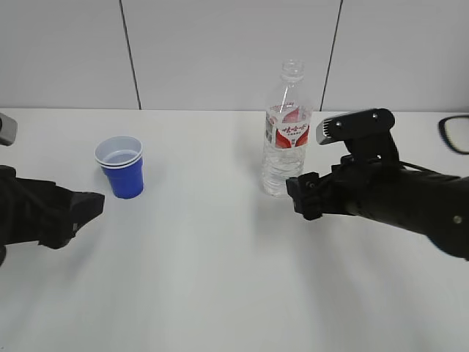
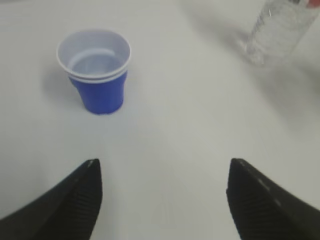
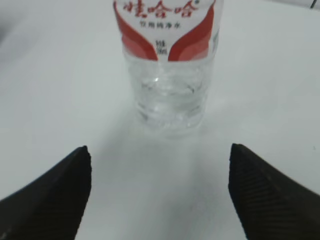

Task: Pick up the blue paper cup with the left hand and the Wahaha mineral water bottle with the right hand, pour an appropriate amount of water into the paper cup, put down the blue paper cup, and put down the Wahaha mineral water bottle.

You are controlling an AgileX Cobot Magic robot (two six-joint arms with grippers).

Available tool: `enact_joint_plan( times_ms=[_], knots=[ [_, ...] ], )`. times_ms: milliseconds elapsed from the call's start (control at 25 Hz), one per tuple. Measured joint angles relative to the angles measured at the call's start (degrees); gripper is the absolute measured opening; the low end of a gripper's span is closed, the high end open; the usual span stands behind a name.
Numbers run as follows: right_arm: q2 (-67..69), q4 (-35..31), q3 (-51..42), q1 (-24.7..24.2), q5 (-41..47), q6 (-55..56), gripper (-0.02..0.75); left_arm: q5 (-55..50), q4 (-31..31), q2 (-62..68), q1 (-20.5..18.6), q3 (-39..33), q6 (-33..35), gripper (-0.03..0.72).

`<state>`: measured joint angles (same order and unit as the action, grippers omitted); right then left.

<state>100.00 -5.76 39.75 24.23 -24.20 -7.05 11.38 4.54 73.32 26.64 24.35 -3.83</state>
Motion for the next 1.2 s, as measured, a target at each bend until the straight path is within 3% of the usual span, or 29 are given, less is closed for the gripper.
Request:
enact_joint_plan(
  times_ms=[240, 480, 920, 1200],
  knots=[
    [-16.5, 0.0, 0.2, 0.0, 35.0, -1.5, 0.630, -34.1, -0.2, -9.1, 0.0, 8.2, -0.1, 0.589],
    [-32.3, 2.4, 0.4, 0.0, 57.5, -1.6, 0.623, -51.9, -0.3, -19.8, 0.0, 10.3, -0.1, 0.587],
    [-66.9, 11.3, 0.3, 0.0, 77.2, 2.9, 0.604, -67.7, -0.6, -42.3, 0.0, 10.3, -0.2, 0.586],
    [-86.7, 14.1, -5.4, 0.0, 84.8, 5.4, 0.597, -69.5, -1.8, -52.1, 0.0, 9.8, -0.2, 0.586]
  ],
)
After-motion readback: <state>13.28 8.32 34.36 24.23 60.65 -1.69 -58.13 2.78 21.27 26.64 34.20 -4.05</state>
